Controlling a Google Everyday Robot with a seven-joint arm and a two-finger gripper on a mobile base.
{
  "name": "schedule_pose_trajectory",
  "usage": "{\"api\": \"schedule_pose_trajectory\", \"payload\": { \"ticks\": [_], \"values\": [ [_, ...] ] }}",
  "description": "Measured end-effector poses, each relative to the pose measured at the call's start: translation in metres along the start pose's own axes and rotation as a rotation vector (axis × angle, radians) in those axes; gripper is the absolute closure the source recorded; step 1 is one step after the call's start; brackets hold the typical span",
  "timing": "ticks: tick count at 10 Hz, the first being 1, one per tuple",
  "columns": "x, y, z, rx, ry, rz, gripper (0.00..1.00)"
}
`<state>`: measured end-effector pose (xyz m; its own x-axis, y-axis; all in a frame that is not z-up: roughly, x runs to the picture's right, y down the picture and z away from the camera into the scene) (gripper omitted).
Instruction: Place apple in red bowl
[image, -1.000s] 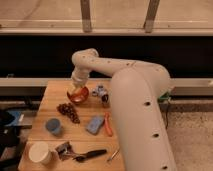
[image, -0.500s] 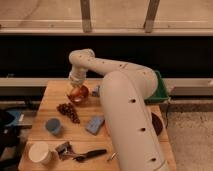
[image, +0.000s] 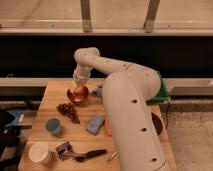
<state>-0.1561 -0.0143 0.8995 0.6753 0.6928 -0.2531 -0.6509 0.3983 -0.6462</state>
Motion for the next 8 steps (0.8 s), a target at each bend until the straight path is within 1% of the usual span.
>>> {"api": "schedule_pose_trajectory", "payload": {
  "ticks": [3, 5, 6, 7, 8],
  "values": [
    [0.003, 0.000, 0.002, -0.012, 0.008, -0.011, 0.31],
    [0.009, -0.001, 0.000, -0.009, 0.001, -0.008, 0.31],
    [0.010, -0.002, -0.005, -0.002, -0.015, -0.006, 0.31],
    [0.008, -0.001, -0.016, 0.010, -0.048, -0.006, 0.31],
    [0.005, 0.000, -0.030, 0.027, -0.099, 0.003, 0.31]
  ]
}}
